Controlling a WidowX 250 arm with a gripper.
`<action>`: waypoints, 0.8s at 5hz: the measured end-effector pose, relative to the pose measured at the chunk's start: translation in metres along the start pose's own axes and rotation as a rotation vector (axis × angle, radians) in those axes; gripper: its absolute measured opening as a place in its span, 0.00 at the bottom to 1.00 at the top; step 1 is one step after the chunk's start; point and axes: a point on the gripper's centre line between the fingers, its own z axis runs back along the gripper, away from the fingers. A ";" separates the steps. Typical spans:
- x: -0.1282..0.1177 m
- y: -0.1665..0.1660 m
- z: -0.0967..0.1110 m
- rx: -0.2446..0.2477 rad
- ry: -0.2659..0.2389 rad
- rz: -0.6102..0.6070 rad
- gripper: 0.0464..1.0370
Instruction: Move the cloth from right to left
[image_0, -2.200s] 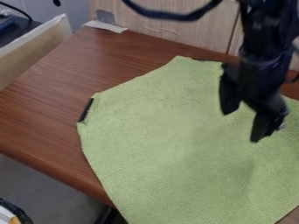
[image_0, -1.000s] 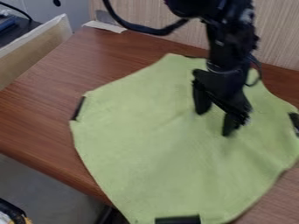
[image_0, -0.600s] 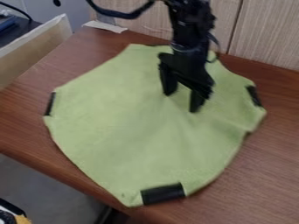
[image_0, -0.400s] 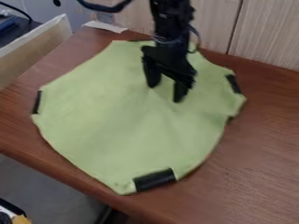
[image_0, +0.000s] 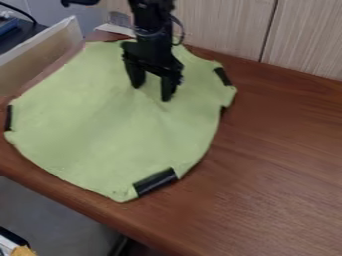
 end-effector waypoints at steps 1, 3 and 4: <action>-0.001 0.005 0.001 0.004 0.004 0.001 0.96; 0.005 0.000 0.008 -0.017 0.017 -0.056 0.96; 0.017 -0.006 0.019 -0.046 -0.007 -0.082 0.96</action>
